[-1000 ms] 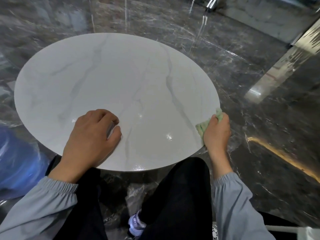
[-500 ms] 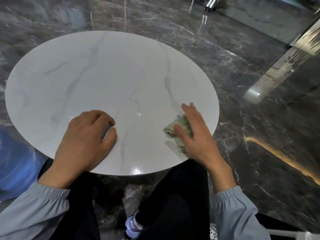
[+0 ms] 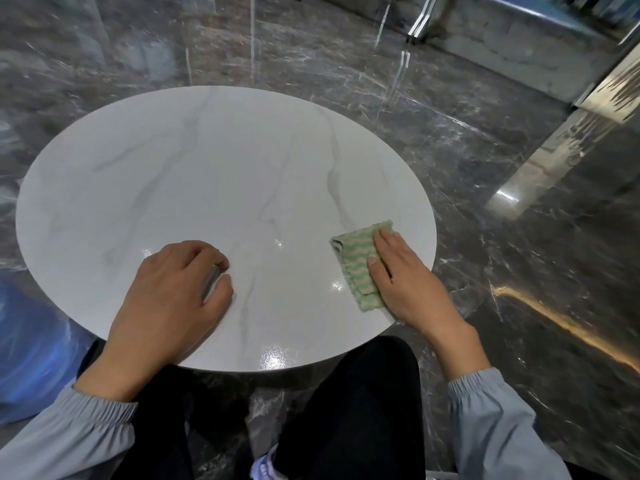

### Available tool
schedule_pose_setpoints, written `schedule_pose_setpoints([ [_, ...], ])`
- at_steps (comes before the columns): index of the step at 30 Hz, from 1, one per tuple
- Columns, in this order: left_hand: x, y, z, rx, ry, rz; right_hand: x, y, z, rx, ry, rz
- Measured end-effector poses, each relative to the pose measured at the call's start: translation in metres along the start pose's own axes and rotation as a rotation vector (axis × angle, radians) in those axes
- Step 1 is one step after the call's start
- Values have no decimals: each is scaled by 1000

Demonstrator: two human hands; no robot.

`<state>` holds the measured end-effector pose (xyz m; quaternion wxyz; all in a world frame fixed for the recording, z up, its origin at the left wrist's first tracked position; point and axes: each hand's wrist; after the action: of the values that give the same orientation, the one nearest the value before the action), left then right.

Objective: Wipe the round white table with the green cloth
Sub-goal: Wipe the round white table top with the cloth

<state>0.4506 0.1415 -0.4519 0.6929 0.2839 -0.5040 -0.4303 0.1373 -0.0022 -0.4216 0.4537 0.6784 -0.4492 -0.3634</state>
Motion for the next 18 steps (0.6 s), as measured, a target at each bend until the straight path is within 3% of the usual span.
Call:
schedule_pose_setpoints([
  [2, 0, 0, 0, -5, 6, -4, 10, 2, -1, -102, 8, 35],
  [6, 0, 1, 0, -3, 6, -18, 22, 0, -11, 8, 47, -25],
  [10, 1, 2, 1, -2, 10, -28, 18, -5, -25, -201, 45, -117],
  [12, 0, 2, 1, -4, 11, -24, 0, -13, -41, -256, 164, -123],
  [15, 1, 2, 1, 4, 5, -17, -51, -40, -75, -261, 488, -81],
  [18, 0, 0, 0, 13, -3, -9, -72, -53, -81, -206, 566, -91],
])
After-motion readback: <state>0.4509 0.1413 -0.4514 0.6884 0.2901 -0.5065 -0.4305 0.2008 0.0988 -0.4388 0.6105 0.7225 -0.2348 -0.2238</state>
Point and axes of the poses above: each hand's wrist, its own x-axis towards the middle knuckle, its own y-axis out of the back of the hand, z = x × y, and after that the axes turned 5 degrees about -y, right-handed
